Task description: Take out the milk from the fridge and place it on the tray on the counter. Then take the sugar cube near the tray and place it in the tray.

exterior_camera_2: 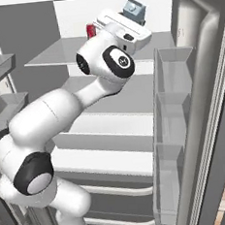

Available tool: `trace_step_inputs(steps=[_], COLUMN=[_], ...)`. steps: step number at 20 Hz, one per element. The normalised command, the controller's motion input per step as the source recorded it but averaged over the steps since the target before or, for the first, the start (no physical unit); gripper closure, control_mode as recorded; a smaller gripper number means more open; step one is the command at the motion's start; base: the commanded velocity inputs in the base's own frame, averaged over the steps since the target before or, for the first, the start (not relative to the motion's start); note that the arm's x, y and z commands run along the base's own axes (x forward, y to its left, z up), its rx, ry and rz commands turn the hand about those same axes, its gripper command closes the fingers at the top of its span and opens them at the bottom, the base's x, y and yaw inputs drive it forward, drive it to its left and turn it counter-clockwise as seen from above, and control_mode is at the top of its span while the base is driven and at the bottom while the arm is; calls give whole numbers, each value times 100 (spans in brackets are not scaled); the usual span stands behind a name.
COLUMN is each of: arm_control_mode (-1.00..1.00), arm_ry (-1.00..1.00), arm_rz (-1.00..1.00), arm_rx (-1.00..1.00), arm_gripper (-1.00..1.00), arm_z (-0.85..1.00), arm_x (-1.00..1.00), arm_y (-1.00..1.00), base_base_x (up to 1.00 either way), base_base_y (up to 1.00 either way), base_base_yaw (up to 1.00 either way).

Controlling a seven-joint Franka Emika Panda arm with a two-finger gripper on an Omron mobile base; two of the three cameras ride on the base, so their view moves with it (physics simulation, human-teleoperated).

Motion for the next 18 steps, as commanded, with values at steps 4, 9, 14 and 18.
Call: trace_step_inputs(steps=[4, 9, 14, 18], arm_control_mode=[-100, -100, -100, -100], arm_ry=[-40, -30, -11, 7], arm_rz=[0, 0, 1, 0], arm_rx=[-11, -7, -4, 6], arm_gripper=[100, 100, 100, 100], arm_z=[0, -8, -14, 35], arm_x=[-100, -100, -100, -100], arm_y=[46, 79, 43, -25], base_base_x=[0, 0, 0, 0], base_base_y=[0, 0, 0, 0], base_base_yaw=[0, 0, 0, 0])
